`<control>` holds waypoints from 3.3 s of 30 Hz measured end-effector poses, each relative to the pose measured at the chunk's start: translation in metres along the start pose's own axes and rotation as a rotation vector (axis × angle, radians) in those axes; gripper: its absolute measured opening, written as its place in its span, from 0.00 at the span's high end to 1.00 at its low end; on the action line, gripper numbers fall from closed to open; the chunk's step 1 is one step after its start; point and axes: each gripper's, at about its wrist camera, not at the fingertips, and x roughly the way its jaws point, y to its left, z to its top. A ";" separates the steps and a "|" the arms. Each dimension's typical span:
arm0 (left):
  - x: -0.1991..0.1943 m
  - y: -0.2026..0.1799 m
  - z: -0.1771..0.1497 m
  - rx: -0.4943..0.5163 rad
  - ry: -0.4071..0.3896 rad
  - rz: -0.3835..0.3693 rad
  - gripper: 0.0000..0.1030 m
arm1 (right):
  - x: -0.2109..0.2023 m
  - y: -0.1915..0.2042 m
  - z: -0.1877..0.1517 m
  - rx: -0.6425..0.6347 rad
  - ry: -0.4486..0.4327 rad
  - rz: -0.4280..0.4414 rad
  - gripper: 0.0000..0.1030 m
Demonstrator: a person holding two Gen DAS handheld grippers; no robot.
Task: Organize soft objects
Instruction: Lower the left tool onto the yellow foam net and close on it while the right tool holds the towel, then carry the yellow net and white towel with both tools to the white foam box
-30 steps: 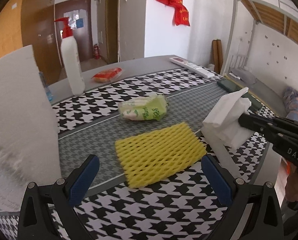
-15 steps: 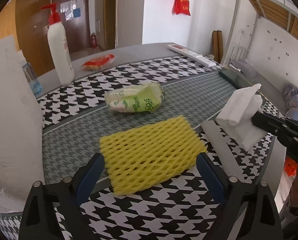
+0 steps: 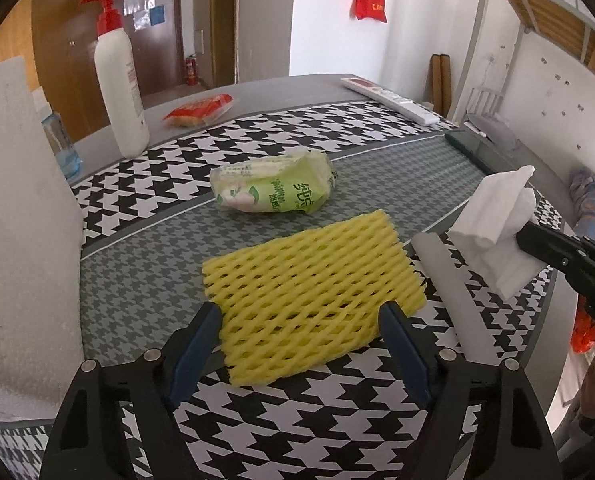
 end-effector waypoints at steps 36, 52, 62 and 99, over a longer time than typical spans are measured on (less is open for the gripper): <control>-0.076 -0.009 0.001 0.081 -0.190 -0.072 0.76 | -0.030 0.018 0.007 -0.025 -0.074 -0.002 0.92; -0.117 0.009 0.003 0.050 -0.311 -0.016 0.76 | -0.045 0.040 0.017 -0.049 -0.125 0.011 0.92; -0.136 0.018 0.006 0.037 -0.380 0.018 0.76 | -0.052 0.054 0.025 -0.072 -0.158 0.023 0.92; -0.198 0.062 0.000 -0.050 -0.565 0.154 0.76 | -0.055 0.113 0.058 -0.148 -0.235 0.098 0.92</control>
